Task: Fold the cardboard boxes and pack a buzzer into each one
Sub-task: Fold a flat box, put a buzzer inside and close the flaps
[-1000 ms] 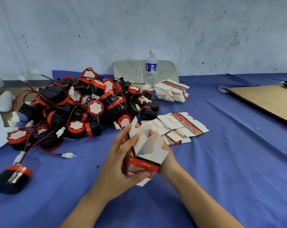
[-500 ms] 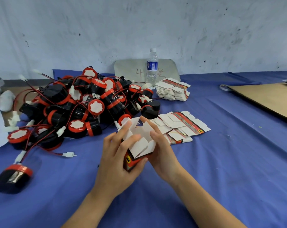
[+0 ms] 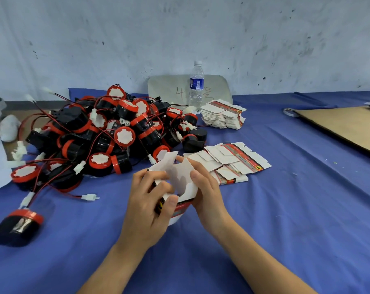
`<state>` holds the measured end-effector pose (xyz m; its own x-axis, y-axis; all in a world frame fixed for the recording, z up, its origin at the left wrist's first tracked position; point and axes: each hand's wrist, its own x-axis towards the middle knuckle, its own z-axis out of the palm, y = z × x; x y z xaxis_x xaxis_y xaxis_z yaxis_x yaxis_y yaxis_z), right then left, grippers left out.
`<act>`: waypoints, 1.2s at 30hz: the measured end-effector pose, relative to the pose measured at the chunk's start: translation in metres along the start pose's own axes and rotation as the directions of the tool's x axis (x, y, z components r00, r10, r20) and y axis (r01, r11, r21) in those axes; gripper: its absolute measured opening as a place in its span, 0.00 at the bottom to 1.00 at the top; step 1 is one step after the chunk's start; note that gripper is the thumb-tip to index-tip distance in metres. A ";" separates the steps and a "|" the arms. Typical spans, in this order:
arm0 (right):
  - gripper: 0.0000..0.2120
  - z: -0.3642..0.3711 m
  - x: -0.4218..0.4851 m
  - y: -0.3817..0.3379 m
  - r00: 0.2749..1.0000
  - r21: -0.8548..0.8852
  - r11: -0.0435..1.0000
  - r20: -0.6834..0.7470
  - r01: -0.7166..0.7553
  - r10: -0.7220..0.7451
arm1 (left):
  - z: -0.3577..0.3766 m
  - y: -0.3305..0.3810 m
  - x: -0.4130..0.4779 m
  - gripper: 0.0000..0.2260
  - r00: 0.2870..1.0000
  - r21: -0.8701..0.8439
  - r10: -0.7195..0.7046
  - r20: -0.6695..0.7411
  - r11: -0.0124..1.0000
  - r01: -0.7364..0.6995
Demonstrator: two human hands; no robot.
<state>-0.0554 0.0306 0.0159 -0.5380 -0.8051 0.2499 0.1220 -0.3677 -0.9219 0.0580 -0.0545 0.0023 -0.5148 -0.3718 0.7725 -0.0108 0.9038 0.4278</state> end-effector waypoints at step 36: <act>0.12 -0.002 -0.003 0.003 0.981 -0.260 0.946 0.056 0.195 -0.186 | 0.004 0.003 -0.002 0.20 1.000 -0.073 0.010 -0.014 0.997 -0.011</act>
<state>-0.0547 0.0326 0.0117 -0.5033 -0.7474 0.4336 -0.2059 -0.3836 -0.9002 0.0557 -0.0501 0.0007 -0.5025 -0.3655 0.7835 0.0574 0.8902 0.4520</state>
